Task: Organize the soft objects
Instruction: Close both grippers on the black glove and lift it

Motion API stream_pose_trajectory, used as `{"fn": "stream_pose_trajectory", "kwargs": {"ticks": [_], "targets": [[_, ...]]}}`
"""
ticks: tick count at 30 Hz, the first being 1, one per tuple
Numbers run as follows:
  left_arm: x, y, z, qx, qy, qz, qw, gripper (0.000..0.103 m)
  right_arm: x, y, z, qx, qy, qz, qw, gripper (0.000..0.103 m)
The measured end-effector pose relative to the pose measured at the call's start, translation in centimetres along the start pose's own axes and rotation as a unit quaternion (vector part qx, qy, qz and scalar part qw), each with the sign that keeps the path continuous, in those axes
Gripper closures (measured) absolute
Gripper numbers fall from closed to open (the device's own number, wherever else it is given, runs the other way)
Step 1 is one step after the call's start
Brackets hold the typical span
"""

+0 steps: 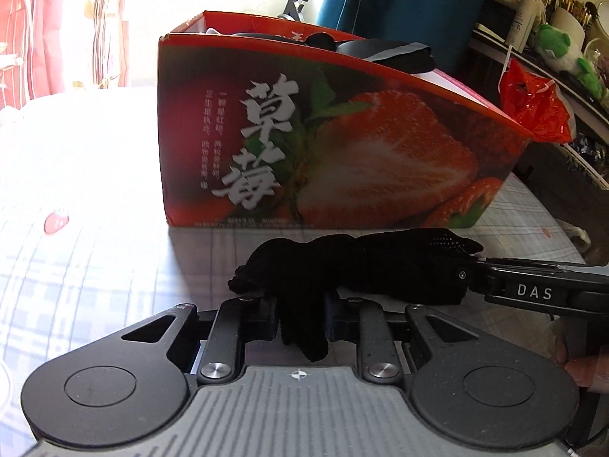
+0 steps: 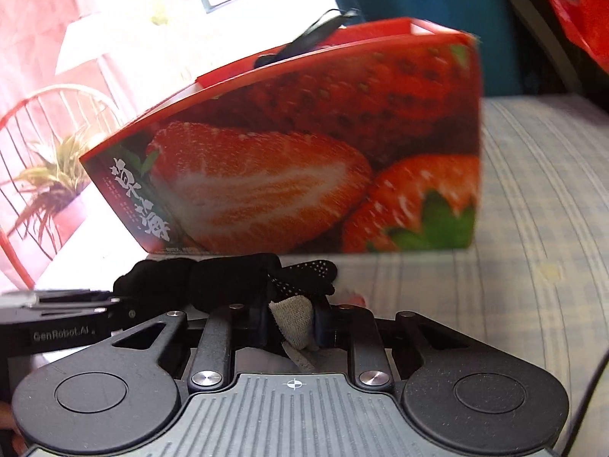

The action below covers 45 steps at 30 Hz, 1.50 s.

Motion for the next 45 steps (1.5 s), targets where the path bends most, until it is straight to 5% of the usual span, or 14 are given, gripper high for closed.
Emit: {"fn": "stream_pose_trajectory", "kwargs": {"ticks": [17,32,45], "targets": [[-1.5,2.1,-2.4,-0.014,-0.006,0.012,0.9998,0.083,0.9,2.8,-3.3,-0.005,0.018,-0.001,1.0,0.087],[-2.6,4.5,-2.3,-0.053,-0.02,0.024,0.9981,0.083,2.1,4.9,-2.7,-0.039,0.041,-0.001,0.998,0.088],[-3.4,8.7,0.8,-0.113,-0.029,0.022,0.993,0.083,4.2,8.7,0.3,-0.096,0.088,0.0,0.991,0.088]]}}
Point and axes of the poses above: each gripper's, at about its wrist camera, not at the fingertips, and y roughly against the way its jaws point, x to its left, z to its top, the point moved 7 cm from there along -y, roughly the way its jaws point, and after that the axes turned 14 degrees about x, right-handed, at the moved point
